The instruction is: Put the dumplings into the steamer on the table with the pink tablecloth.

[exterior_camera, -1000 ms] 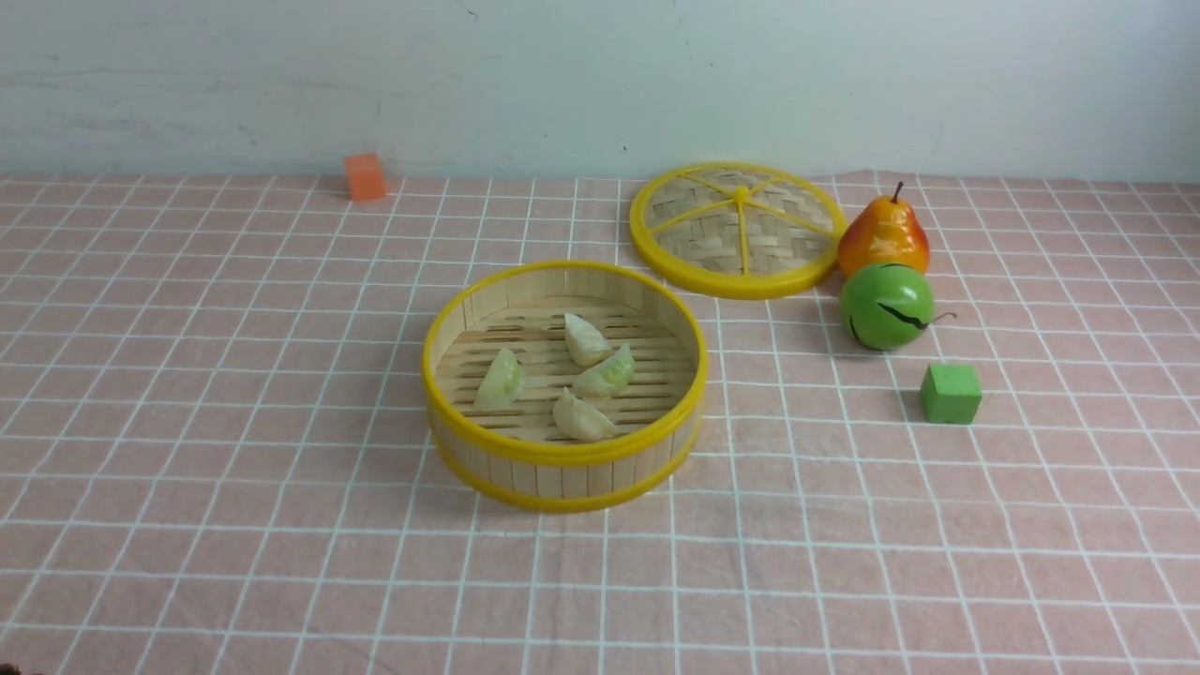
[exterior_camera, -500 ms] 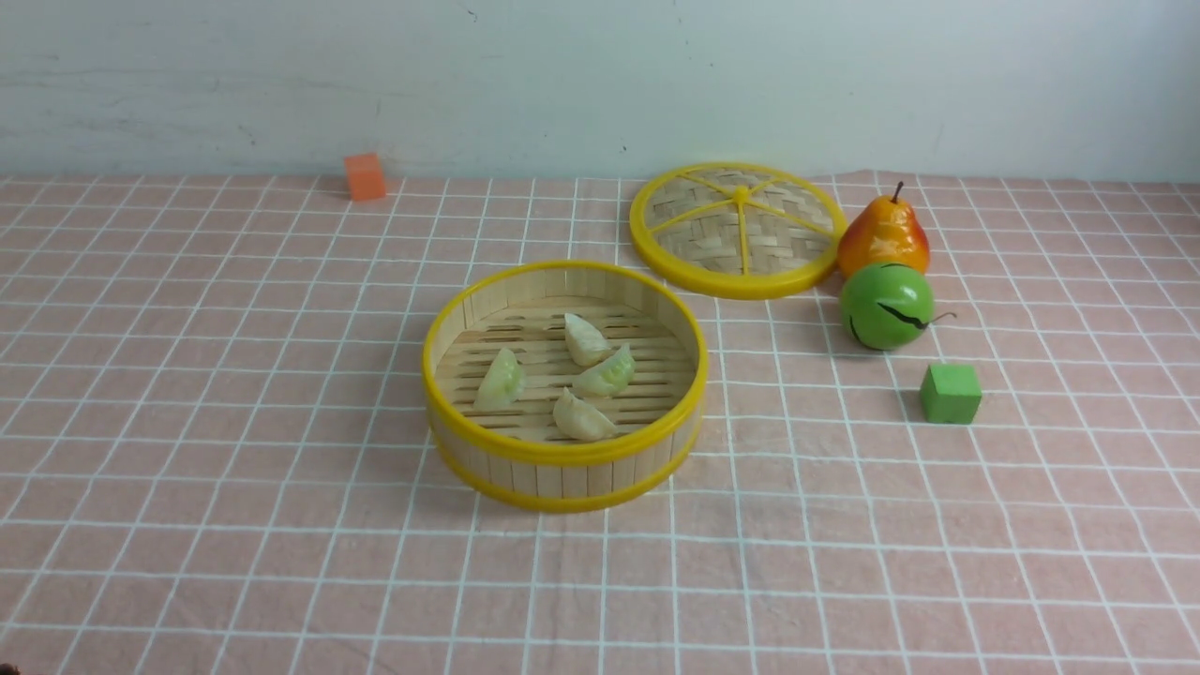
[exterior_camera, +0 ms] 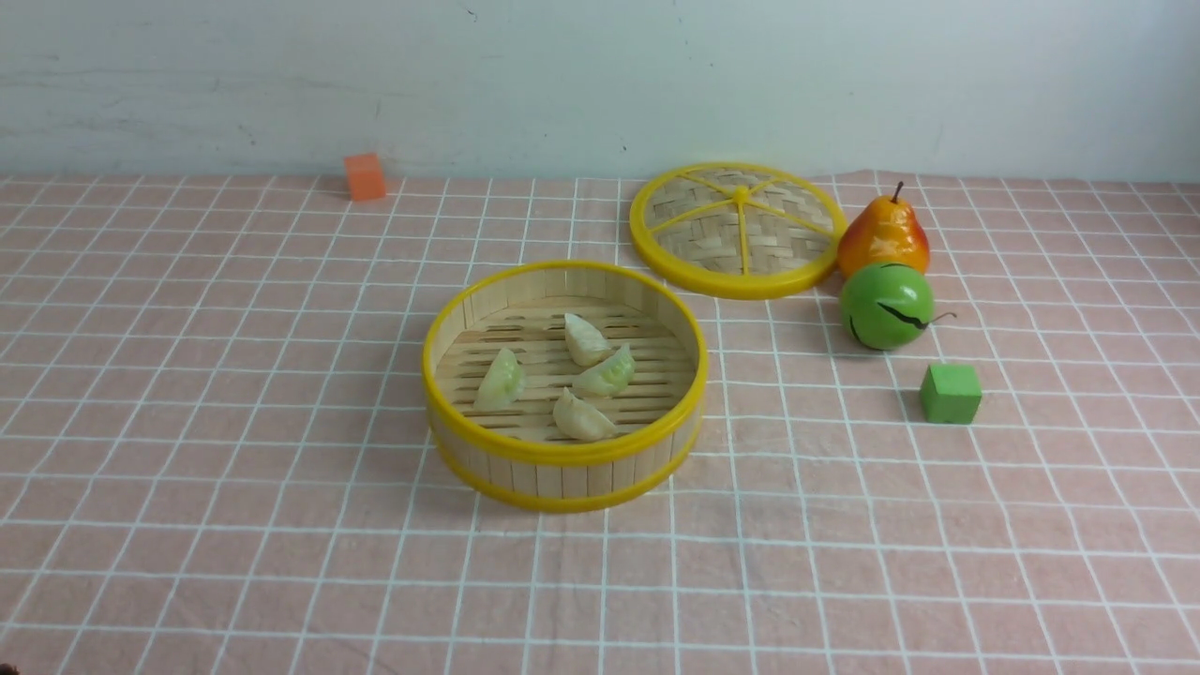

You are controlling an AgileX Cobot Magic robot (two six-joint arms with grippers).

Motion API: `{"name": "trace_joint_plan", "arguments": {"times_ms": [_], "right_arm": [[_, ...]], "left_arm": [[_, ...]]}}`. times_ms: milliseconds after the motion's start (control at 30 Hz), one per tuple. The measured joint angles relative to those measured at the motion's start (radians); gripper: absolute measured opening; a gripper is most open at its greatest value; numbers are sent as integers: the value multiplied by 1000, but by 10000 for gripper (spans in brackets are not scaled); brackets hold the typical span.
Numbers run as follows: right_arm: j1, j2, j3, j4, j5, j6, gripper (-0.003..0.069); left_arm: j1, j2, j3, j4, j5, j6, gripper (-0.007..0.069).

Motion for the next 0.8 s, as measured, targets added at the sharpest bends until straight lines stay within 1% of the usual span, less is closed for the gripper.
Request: {"name": "trace_joint_plan", "arguments": {"times_ms": [167, 267, 300, 333, 367, 400, 433, 467, 500, 533, 567, 600, 633, 667, 800], "right_arm": [[0, 0, 0, 0, 0, 0, 0], [0, 0, 0, 0, 0, 0, 5], [0, 0, 0, 0, 0, 0, 6], [0, 0, 0, 0, 0, 0, 7], [0, 0, 0, 0, 0, 0, 8], [0, 0, 0, 0, 0, 0, 8], [0, 0, 0, 0, 0, 0, 8], [0, 0, 0, 0, 0, 0, 9], [0, 0, 0, 0, 0, 0, 10], [0, 0, 0, 0, 0, 0, 10], [0, 0, 0, 0, 0, 0, 10], [0, 0, 0, 0, 0, 0, 10], [0, 0, 0, 0, 0, 0, 10], [0, 0, 0, 0, 0, 0, 10], [0, 0, 0, 0, 0, 0, 13]], "left_arm": [[0, 0, 12, 1, -7, 0, 143], [4, -14, 59, 13, -77, 0, 139], [15, -25, 85, 13, -130, 0, 123], [18, -29, 90, 14, -140, 0, 120], [53, -52, 139, 14, -237, 0, 78], [58, -58, 145, 14, -248, 0, 66], [94, -78, 191, 14, -330, 0, 31], [118, -95, 218, 14, -373, 0, 8], [166, -117, 271, 13, -448, 0, -14], [191, -127, 296, 13, -469, 0, -14], [191, -129, 296, 13, -476, 0, -14], [251, -136, 349, 13, -512, 0, -14], [251, -136, 349, 13, -512, 0, -14], [301, -137, 384, 13, -510, 0, -14], [379, -137, 415, 13, -464, 0, -14]]}}
